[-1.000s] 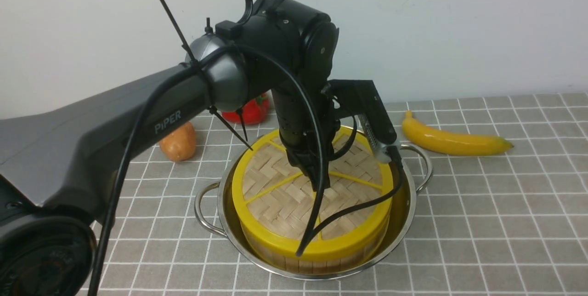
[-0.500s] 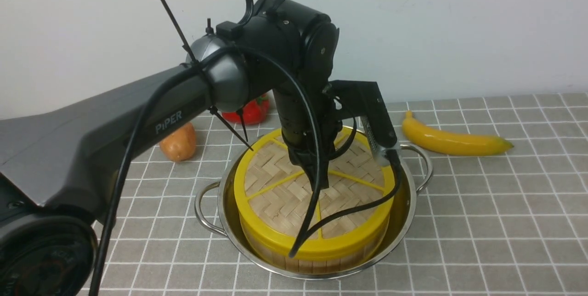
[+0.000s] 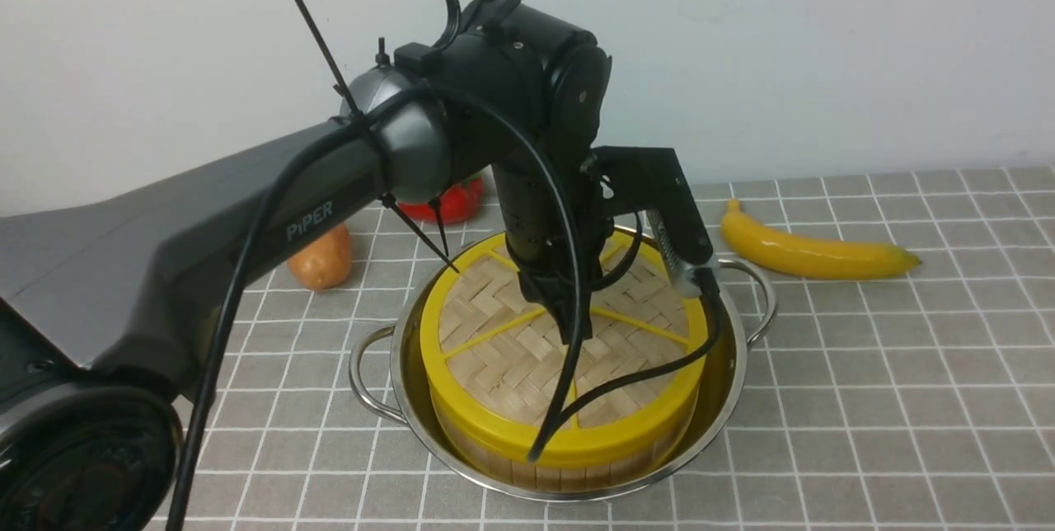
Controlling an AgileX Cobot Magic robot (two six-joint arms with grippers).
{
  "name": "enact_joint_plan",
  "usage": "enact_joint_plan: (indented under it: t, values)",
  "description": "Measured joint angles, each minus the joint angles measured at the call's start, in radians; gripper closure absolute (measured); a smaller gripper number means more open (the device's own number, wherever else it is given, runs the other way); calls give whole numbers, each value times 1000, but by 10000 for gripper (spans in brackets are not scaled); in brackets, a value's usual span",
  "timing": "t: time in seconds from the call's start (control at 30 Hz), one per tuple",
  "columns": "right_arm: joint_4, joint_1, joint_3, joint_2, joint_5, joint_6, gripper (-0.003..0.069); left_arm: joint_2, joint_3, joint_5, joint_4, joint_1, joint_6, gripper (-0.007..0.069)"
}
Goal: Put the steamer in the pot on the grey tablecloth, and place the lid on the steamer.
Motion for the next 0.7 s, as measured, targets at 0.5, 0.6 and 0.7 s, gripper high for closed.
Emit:
enact_joint_plan:
  t: [0.5,0.6,0.7]
  values:
    - [0,0,0,0,0,0,419,-273,-118,11,183,19,-302,-7]
    - [0,0,0,0,0,0,419,-316,-126,-9,207,23,-383,14]
    - [0,0,0,0,0,0,419,-324,-126,-31,211,23,-398,41]
